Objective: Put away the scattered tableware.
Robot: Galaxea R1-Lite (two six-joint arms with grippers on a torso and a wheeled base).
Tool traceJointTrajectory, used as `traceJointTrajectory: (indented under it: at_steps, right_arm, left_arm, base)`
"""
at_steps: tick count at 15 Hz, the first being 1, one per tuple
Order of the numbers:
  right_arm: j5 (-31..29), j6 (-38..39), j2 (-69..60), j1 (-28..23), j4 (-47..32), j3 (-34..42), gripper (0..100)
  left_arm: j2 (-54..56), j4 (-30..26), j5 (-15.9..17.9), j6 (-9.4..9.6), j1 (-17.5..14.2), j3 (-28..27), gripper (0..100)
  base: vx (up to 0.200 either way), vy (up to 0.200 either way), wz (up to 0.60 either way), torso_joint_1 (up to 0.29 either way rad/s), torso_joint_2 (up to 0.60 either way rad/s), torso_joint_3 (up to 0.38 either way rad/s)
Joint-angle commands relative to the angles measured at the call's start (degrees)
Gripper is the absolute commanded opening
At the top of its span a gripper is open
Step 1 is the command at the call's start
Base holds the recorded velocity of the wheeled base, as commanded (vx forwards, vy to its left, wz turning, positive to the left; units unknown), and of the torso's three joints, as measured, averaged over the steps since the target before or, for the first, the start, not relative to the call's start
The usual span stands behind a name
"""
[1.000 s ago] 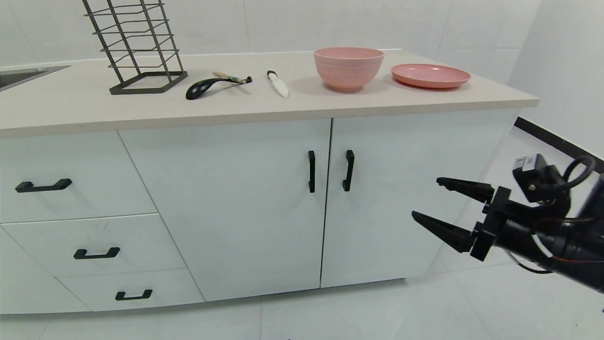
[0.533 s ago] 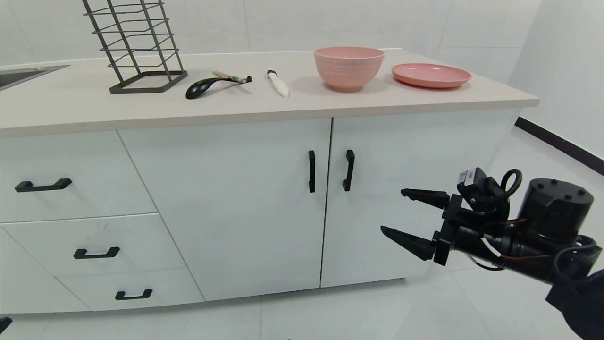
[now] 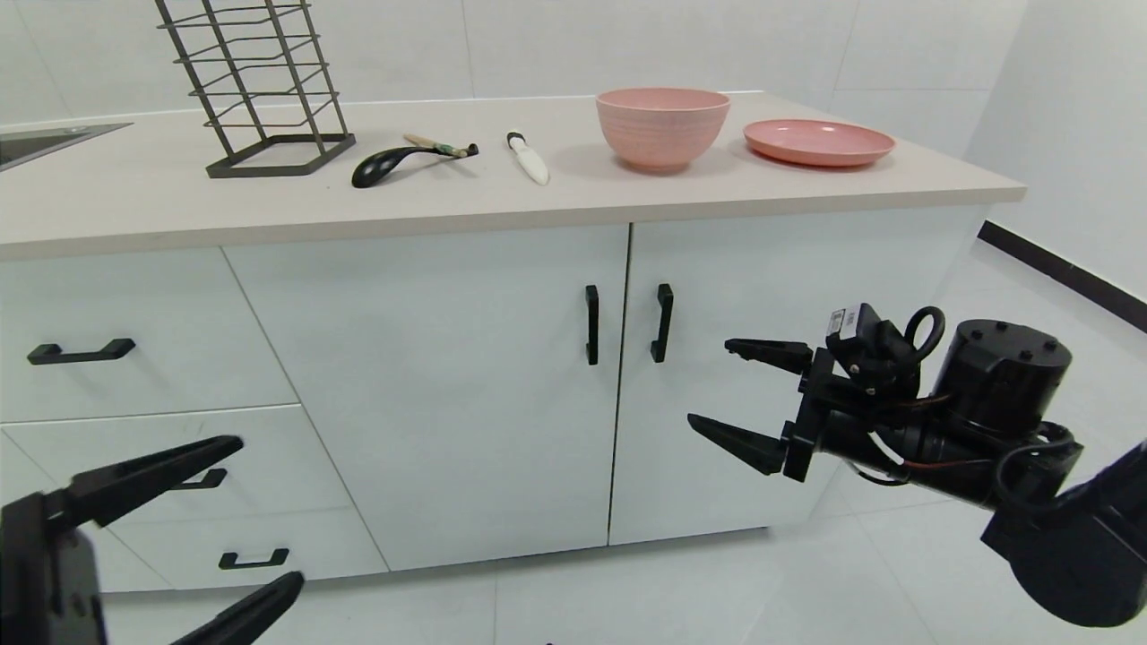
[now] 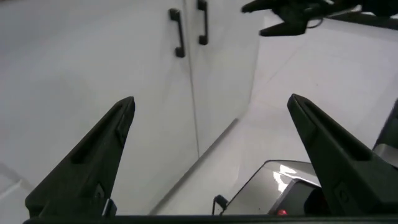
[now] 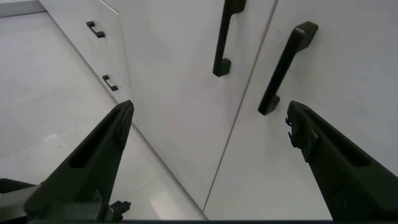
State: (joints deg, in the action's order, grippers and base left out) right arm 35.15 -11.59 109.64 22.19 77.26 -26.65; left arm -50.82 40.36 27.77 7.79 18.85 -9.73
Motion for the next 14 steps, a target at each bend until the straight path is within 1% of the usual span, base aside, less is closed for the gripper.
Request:
traceJointTrajectory:
  at_steps: [1,2,3,4,5,6,7,9,10,11,13,14]
  right_arm:
    - [0.1,-0.01,1.54,0.14,0.17,-0.77,100]
    - [1.07,-0.01,1.8,0.31,1.05,-0.77,100]
    - [1.5,-0.1,1.98,0.31,1.13,-0.95,100]
    - [1.94,-0.18,2.77,0.31,1.31,-2.53,100]
    - [2.03,-0.1,3.56,0.31,1.31,-3.59,100]
    - [2.03,-0.1,4.35,0.31,1.31,-4.38,100]
    - [2.47,-0.18,5.06,0.31,1.31,-5.17,100]
    - [2.74,-0.18,5.93,0.31,1.4,-5.87,100]
    - [2.82,-0.18,6.64,0.31,1.57,-6.84,100]
    - [2.82,-0.36,7.08,0.31,1.57,-7.45,100]
    - [2.82,-0.89,7.6,0.58,1.57,-8.6,100]
    - [2.82,-0.89,8.04,1.1,1.57,-9.03,100]
  left_arm:
    - [-22.04,14.48,6.42,5.39,1.72,-1.52,100]
    - [-27.75,21.51,10.11,5.83,2.07,-1.61,100]
    - [-30.3,24.59,12.4,5.92,2.25,-1.87,100]
    - [-38.39,33.47,18.99,5.92,2.16,-3.63,100]
    - [-43.75,39.27,21.71,5.92,2.16,-5.04,100]
    - [-48.32,43.92,23.73,5.66,2.77,-6.53,100]
    - [-51.39,45.24,25.58,5.13,5.06,-8.9,100]
    - [-54.73,45.51,26.19,5.13,7.34,-12.77,100]
    - [-57.37,45.51,26.02,5.04,9.89,-17.96,100]
    - [-58.95,45.33,26.02,4.78,11.04,-21.21,100]
    - [-61.77,45.24,25.4,4.6,11.83,-25.69,100]
    - [-62.73,45.24,24.79,3.37,12.0,-26.75,100]
  base:
    - [0.0,0.0,0.0,0.0,0.0,0.0]
    - [0.0,0.0,0.0,0.0,0.0,0.0]
    - [0.0,0.0,0.0,0.0,0.0,0.0]
    - [0.0,0.0,0.0,0.0,0.0,0.0]
    - [0.0,0.0,0.0,0.0,0.0,0.0]
    - [0.0,0.0,0.0,0.0,0.0,0.0]
    - [0.0,0.0,0.0,0.0,0.0,0.0]
    - [0.0,0.0,0.0,0.0,0.0,0.0]
    - [0.0,0.0,0.0,0.0,0.0,0.0]
    - [0.0,0.0,0.0,0.0,0.0,0.0]
    - [0.0,0.0,0.0,0.0,0.0,0.0]
    - [0.0,0.0,0.0,0.0,0.0,0.0]
